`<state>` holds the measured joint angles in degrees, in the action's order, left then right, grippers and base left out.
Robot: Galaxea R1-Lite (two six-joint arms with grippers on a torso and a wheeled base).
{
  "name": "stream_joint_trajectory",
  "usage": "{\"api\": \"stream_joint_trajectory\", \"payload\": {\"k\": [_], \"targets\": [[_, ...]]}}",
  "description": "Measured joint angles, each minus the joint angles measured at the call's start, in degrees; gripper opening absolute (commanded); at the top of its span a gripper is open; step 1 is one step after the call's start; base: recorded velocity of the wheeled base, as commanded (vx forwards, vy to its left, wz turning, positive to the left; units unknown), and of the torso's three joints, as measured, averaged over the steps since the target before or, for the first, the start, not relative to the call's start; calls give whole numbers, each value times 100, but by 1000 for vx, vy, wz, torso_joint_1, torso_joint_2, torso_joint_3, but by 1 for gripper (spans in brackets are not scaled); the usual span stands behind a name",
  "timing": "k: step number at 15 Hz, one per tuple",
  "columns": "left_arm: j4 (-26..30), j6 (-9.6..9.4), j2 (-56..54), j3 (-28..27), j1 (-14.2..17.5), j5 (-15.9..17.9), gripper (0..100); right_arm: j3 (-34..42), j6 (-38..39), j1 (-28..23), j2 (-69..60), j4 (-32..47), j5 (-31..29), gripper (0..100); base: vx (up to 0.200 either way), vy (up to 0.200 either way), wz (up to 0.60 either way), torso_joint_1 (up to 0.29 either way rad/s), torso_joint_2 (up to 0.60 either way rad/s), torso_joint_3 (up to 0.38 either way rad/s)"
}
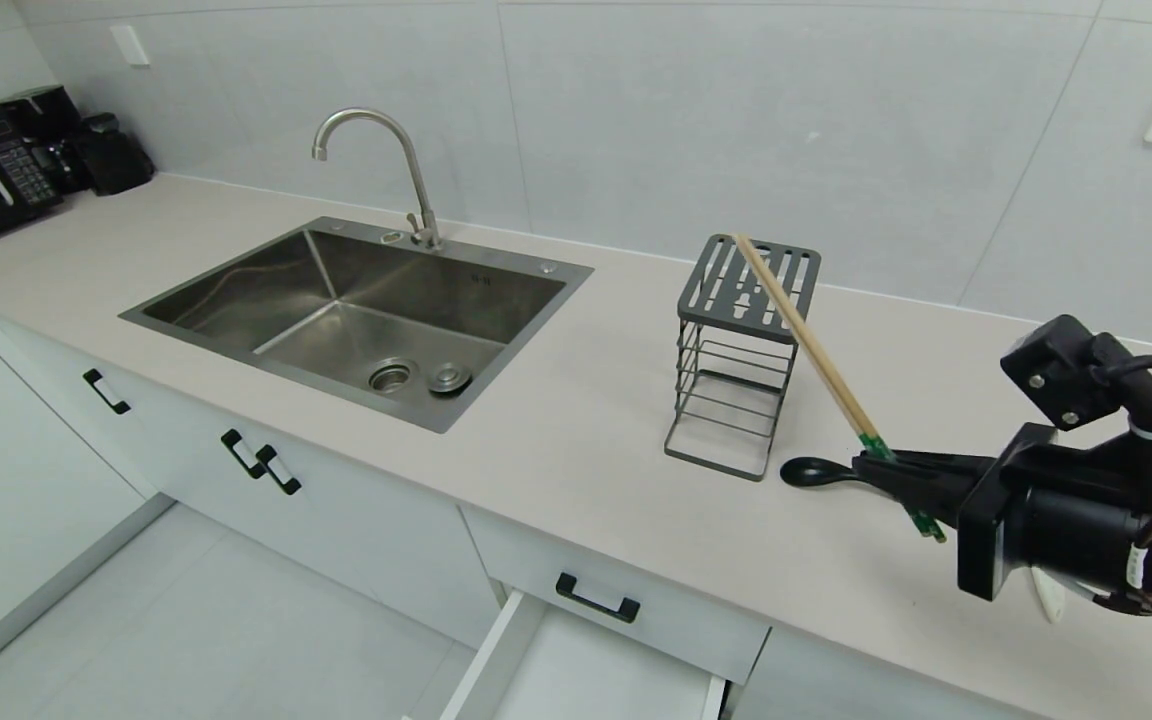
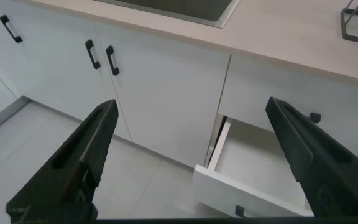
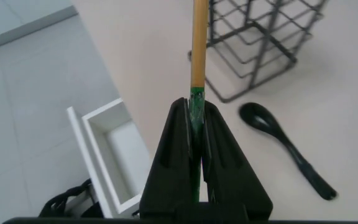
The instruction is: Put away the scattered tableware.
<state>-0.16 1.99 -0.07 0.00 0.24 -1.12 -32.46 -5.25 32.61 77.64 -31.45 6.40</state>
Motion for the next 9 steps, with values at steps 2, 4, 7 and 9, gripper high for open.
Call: {"api": "stream_joint_trajectory", "payload": {"k": [2, 4, 7, 9], "targets": [[0, 0, 0, 0, 0, 1, 100, 39, 0, 294, 0, 0, 143, 0, 0, 0, 0, 0, 0, 0], [0, 0, 0, 0, 0, 0, 100, 160, -10, 477, 2, -2, 523, 0, 0, 0, 0, 0, 0, 0], [0, 1, 0, 0, 0, -2, 100, 358, -22, 741, 17, 1, 736, 0, 0, 0, 0, 0, 0, 0], [0, 1, 0, 0, 0, 0, 100, 516, -174, 1096, 113, 0, 807, 0, 0, 0, 0, 0, 0, 0]]}}
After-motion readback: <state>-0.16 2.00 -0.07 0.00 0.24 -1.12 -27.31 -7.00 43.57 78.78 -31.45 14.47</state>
